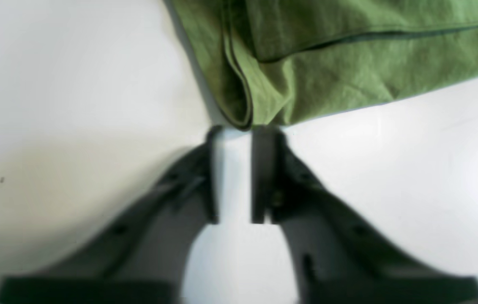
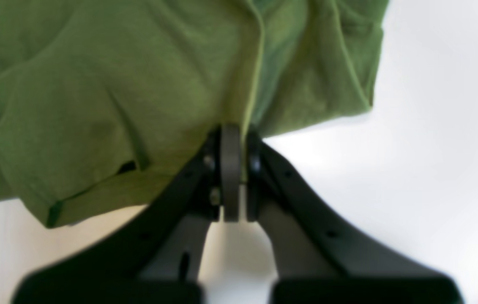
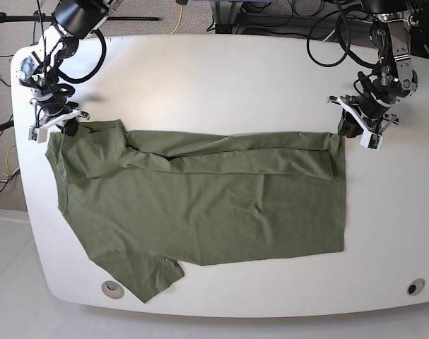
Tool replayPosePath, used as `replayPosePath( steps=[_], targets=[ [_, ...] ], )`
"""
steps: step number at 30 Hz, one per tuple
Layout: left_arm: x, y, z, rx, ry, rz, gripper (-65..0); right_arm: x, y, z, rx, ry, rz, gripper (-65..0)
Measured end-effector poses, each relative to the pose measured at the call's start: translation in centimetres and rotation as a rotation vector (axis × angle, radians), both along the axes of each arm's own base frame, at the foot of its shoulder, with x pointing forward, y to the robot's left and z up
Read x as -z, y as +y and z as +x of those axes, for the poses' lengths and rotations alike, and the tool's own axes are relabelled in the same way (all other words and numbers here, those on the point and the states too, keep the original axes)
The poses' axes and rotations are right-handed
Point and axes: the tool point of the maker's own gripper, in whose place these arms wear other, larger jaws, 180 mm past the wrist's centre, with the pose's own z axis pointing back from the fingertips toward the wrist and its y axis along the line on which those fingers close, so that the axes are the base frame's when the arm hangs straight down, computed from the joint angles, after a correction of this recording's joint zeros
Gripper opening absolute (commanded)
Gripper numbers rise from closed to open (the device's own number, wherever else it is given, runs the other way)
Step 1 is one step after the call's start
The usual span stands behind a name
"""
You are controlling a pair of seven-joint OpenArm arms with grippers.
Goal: Fold the T-shirt properly
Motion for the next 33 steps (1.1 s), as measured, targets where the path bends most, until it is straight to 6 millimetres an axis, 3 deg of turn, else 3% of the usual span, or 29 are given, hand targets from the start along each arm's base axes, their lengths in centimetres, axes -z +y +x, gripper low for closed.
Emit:
replayPosePath(
  steps=[3,11,16,22,25,29,31,33],
  targets=[
    [0.19,-0.03,-0.1,-0.001,0.007,-0.001,-64.9,0.01,-0.01,0.01,0.0,0.0,0.001,-65.0],
    [0.22,0.06,0.03,-0.006,0.006,0.005,-60.8,-0.01,0.01,0.29,0.0,-0.007,0.003,-65.0],
    [0.37,0.08,0.03,-0.008,0.01,0.002,-64.8,0.01,0.11,0.29,-0.006,-0.008,0.004,-65.0],
    [0.7,0.17,-0.12,-0.012,0.019,0.001,-64.8,0.02,0.22,0.3,-0.009,-0.008,0.005,-65.0],
    [0.82,0.27,-0.16,-0.014,0.023,0.002,-57.3,0.0,0.26,0.31,-0.013,-0.009,0.004,-65.0],
    [0.82,0.45,-0.09,-0.025,0.023,0.003,-41.3,0.02,0.26,0.3,-0.013,-0.007,0.002,-65.0],
    [0.82,0.47,-0.09,-0.025,0.023,0.004,-37.7,0.02,0.25,0.29,-0.013,-0.007,0.002,-65.0],
    [0.89,0.46,-0.2,-0.024,0.026,0.004,-43.0,0.01,0.25,0.3,-0.013,-0.008,0.002,-65.0]
  ],
)
